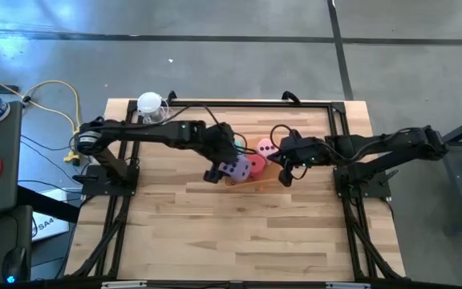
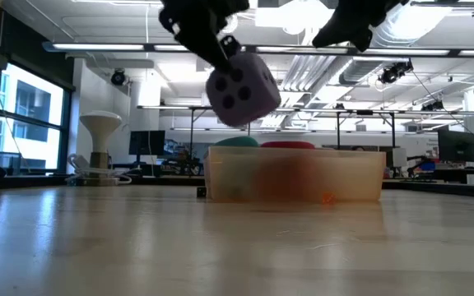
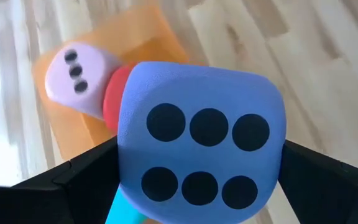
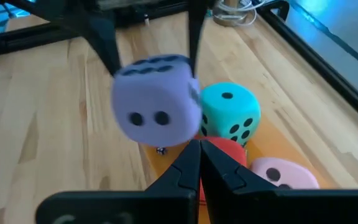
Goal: Pick & Place Dice
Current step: Put the large purple dice into the orange bin
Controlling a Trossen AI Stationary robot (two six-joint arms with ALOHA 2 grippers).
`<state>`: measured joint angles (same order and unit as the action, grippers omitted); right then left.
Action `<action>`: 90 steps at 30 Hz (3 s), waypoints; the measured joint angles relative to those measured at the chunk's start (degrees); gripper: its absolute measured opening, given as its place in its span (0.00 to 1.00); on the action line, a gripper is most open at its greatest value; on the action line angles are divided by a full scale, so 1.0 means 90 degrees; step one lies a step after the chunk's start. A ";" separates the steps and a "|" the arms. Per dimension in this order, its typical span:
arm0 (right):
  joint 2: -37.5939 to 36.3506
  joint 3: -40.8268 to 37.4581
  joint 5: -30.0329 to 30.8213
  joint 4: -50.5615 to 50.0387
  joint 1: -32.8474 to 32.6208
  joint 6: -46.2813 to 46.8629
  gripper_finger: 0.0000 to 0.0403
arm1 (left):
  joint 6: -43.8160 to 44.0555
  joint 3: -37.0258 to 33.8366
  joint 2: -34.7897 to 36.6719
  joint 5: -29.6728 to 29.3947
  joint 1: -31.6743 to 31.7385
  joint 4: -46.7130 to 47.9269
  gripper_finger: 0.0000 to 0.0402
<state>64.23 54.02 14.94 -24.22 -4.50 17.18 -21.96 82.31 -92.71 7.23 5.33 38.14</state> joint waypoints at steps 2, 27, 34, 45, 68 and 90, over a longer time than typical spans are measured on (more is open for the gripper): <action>0.0000 0.0000 0.0015 -0.0080 -0.0079 0.0112 0.00 | 0.0140 -0.0001 -0.0168 -0.0009 0.0040 -0.0063 0.92; 0.0000 0.0000 0.0517 -0.0285 -0.0621 0.0451 0.00 | 0.0991 0.0021 -0.0658 -0.0456 0.0033 0.0558 0.92; 0.0000 0.0000 0.0516 -0.0283 -0.0598 0.0451 0.00 | 0.0993 0.0016 -0.0778 -0.0553 -0.0040 0.0343 0.92; 0.0000 0.0000 0.0517 -0.0282 -0.0526 0.0451 0.00 | 0.1730 0.0006 -0.0988 -0.1294 -0.0044 -0.0006 0.92; 0.0669 -0.0005 0.0099 0.0516 -0.0441 0.0288 0.00 | 0.2261 -0.0006 -0.0998 -0.1861 -0.0081 -0.0128 0.92; 0.0724 -0.0002 -0.0190 0.0916 -0.0431 0.0100 0.26 | 0.2494 -0.0006 -0.0998 -0.1814 -0.0152 -0.0309 0.92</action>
<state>70.74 54.00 13.23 -15.98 -8.38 18.08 0.49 82.26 -101.69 -9.09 3.96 35.36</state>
